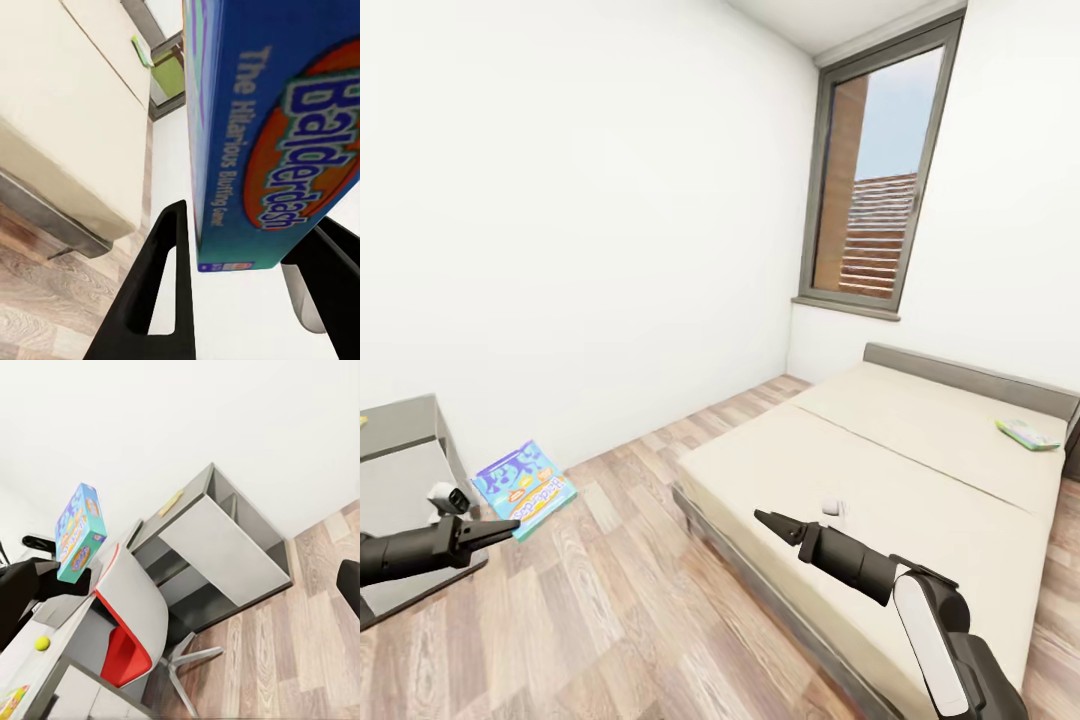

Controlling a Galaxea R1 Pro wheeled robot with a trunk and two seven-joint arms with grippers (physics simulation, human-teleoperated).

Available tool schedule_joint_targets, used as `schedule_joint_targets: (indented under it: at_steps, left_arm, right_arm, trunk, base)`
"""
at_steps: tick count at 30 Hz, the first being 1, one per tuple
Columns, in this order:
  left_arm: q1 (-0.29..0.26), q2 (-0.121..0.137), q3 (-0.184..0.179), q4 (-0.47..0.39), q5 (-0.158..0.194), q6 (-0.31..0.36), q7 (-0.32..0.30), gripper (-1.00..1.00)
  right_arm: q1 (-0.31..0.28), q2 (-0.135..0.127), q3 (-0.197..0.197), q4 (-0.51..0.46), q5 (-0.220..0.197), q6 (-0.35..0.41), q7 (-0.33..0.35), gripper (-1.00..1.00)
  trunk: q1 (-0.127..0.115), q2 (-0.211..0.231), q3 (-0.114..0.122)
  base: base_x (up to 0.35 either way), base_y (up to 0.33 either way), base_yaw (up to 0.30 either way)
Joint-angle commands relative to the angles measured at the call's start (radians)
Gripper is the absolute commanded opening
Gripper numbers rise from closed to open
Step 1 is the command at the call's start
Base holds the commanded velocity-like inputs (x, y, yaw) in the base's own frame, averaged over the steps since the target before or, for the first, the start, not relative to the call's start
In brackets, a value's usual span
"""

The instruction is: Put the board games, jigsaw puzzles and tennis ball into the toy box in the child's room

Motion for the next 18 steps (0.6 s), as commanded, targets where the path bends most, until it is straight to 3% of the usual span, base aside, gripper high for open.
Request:
schedule_joint_targets:
  at_steps: [1,8,18]
  left_arm:
    - [0.0,0.0,0.001,0.0,0.001,0.01,-0.004,-1.0]
    - [0.003,0.0,0.01,0.001,0.003,0.009,-0.004,-1.0]
    - [0.004,0.0,0.014,0.019,0.003,0.009,-0.004,-1.0]
  right_arm:
    - [0.0,0.0,-0.001,0.0,-0.003,0.006,0.001,1.0]
    - [-0.001,0.0,-0.001,-0.003,-0.003,0.005,0.001,1.0]
    - [0.0,0.0,0.0,-0.031,-0.003,0.005,-0.041,1.0]
  trunk:
    - [0.0,-0.001,-0.001]
    - [0.0,-0.001,-0.001]
    - [0.0,-0.001,-0.001]
  base:
    - [0.014,0.0,0.282]
    - [0.195,0.002,0.265]
    - [0.319,0.102,0.101]
